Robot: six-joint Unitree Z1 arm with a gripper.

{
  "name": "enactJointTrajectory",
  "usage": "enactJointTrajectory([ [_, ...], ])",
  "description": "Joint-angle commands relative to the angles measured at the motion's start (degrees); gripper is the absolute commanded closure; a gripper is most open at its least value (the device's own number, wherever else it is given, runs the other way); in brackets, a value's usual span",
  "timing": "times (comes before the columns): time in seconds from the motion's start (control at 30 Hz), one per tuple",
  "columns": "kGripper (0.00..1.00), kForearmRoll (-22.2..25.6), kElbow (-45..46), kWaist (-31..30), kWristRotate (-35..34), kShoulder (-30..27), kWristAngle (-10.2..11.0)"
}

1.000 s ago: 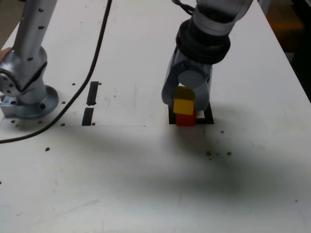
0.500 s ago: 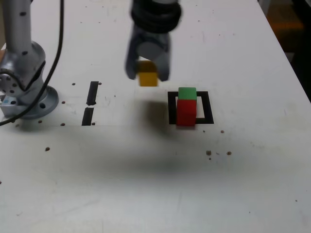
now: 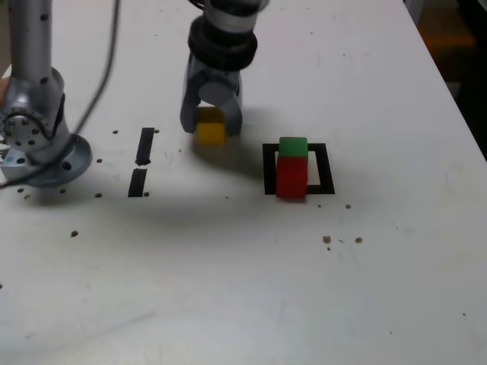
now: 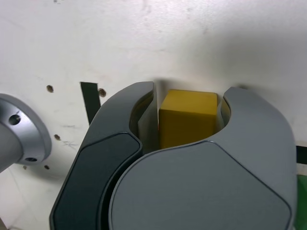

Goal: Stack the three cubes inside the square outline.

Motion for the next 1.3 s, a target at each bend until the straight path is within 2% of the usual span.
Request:
enactJointTrajectory([
  [0.0, 0.51, -0.11, 0.21, 0.16, -0.01, 0.03, -0.03],
  [0.07, 0.40, -0.25, 0.39, 0.16, -0.02, -0.26, -0.07],
  [0.2, 0.13, -0.26, 0.96, 0.16, -0.09, -1.22, -0.20],
  [0.33, 0.04, 0.70, 0.90, 0.04, -0.27, -3.38, -0.22],
  [0.4, 0.01, 2.09, 0.10, -0.60, -0.51, -6.29, -0.25],
  [0.5, 0.00, 4.41, -2.67, -2.90, -1.39, -9.60, -0.18],
  [0.6, 0.00, 7.25, -8.20, -6.81, -2.69, -10.14, 0.24],
  [0.8, 0.01, 13.42, -21.55, -13.31, -3.89, -3.57, 0.33],
  [0.87, 0.01, 15.31, -25.03, -14.51, -4.26, -0.92, -0.16],
  [1.0, 0.03, 18.89, -31.09, -17.09, -5.69, 3.60, -2.69],
  [1.27, 0.05, 20.56, -31.13, -20.56, -7.83, 7.55, -4.96],
])
